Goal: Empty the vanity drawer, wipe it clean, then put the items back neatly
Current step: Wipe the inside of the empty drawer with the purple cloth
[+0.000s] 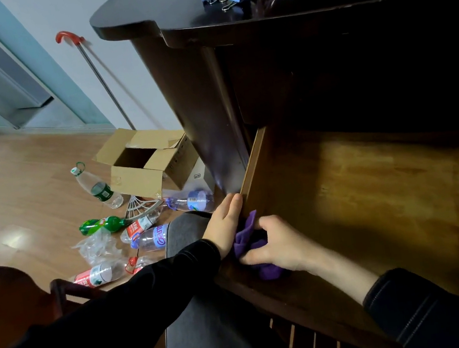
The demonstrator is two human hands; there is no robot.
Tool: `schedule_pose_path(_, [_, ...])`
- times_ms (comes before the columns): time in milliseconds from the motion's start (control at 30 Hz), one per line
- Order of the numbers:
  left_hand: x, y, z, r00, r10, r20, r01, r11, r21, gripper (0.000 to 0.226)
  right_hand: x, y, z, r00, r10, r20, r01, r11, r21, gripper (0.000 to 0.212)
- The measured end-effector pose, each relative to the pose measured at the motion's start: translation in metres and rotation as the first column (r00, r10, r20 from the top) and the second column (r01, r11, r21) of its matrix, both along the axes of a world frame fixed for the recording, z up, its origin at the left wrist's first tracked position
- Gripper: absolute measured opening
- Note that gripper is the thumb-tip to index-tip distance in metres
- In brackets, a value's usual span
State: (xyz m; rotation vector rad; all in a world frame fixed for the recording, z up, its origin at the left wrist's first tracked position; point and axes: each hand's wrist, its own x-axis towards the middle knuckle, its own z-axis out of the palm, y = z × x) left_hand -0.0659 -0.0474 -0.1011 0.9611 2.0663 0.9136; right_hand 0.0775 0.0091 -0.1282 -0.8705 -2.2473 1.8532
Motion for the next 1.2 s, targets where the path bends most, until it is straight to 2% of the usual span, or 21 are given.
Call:
schedule_pose_path(133, [0.002, 0.001, 0.000, 0.999, 0.036, 0.005, -0.036, 0.999, 0.002, 0.043, 0.000, -0.005, -0.009, 0.993, 0.056, 0.106, -0.055, 0.998, -0.005, 0.050])
schedule_pose_path(200, [0.002, 0.000, -0.001, 0.999, 0.049, 0.006, -0.049, 0.999, 0.002, 0.026, -0.001, -0.003, -0.010, 0.984, 0.068, 0.163, -0.073, 0.997, 0.022, 0.057])
schedule_pose_path(233, [0.003, 0.001, 0.000, 0.999, 0.051, 0.013, -0.051, 0.999, 0.007, 0.018, -0.001, -0.002, -0.009, 0.984, 0.077, 0.160, -0.083, 0.996, 0.035, 0.056])
schedule_pose_path(400, [0.004, 0.001, 0.001, 0.992, 0.072, 0.104, -0.074, 0.997, 0.019, 0.022, 0.002, -0.013, -0.004, 0.995, 0.096, 0.032, -0.095, 0.995, -0.012, 0.037])
schedule_pose_path(467, [0.005, 0.000, 0.003, 0.995, 0.076, 0.060, -0.077, 0.997, 0.026, 0.017, 0.001, -0.016, -0.009, 0.995, 0.073, 0.067, -0.072, 0.997, -0.018, 0.043])
schedule_pose_path(533, [0.007, 0.000, 0.006, 0.998, 0.062, 0.018, -0.063, 0.997, 0.047, 0.016, -0.002, -0.017, -0.009, 0.980, 0.087, 0.177, -0.092, 0.995, 0.023, 0.061])
schedule_pose_path(600, [0.007, -0.001, 0.006, 0.999, 0.042, 0.013, -0.043, 0.998, 0.052, 0.014, -0.002, -0.013, -0.004, 0.971, 0.096, 0.220, -0.108, 0.993, 0.045, 0.062])
schedule_pose_path(700, [0.004, 0.000, 0.005, 0.998, 0.043, 0.036, -0.045, 0.998, 0.049, 0.015, 0.002, -0.008, 0.003, 0.998, 0.045, 0.035, -0.045, 0.999, -0.016, 0.038])
schedule_pose_path(767, [0.003, 0.000, 0.001, 0.998, 0.041, 0.051, -0.043, 0.998, 0.046, 0.021, 0.004, -0.009, 0.005, 1.000, 0.021, -0.017, -0.022, 0.998, -0.067, 0.038])
schedule_pose_path(833, [0.003, 0.000, 0.000, 0.999, 0.032, 0.032, -0.033, 0.998, 0.052, 0.022, 0.002, -0.013, 0.000, 0.999, 0.040, 0.033, -0.038, 0.996, -0.076, 0.044])
schedule_pose_path(933, [0.004, 0.001, 0.002, 1.000, 0.014, 0.019, -0.015, 0.999, 0.049, 0.029, -0.003, -0.013, -0.009, 0.966, 0.080, 0.244, -0.066, 0.996, -0.067, 0.077])
schedule_pose_path(1000, [0.003, 0.001, 0.003, 1.000, 0.012, 0.017, -0.013, 0.999, 0.045, 0.031, -0.006, -0.005, -0.012, 0.945, 0.068, 0.321, -0.045, 0.996, -0.078, 0.092])
schedule_pose_path(1100, [0.003, 0.001, 0.005, 0.999, 0.025, 0.036, -0.026, 0.999, 0.025, 0.017, -0.014, 0.016, -0.010, 0.942, -0.026, 0.335, 0.060, 0.994, -0.091, 0.087])
schedule_pose_path(1200, [0.004, 0.002, 0.005, 1.000, 0.002, 0.007, -0.002, 1.000, 0.012, 0.024, -0.023, 0.051, -0.010, 0.933, -0.154, 0.326, 0.182, 0.982, -0.056, 0.067])
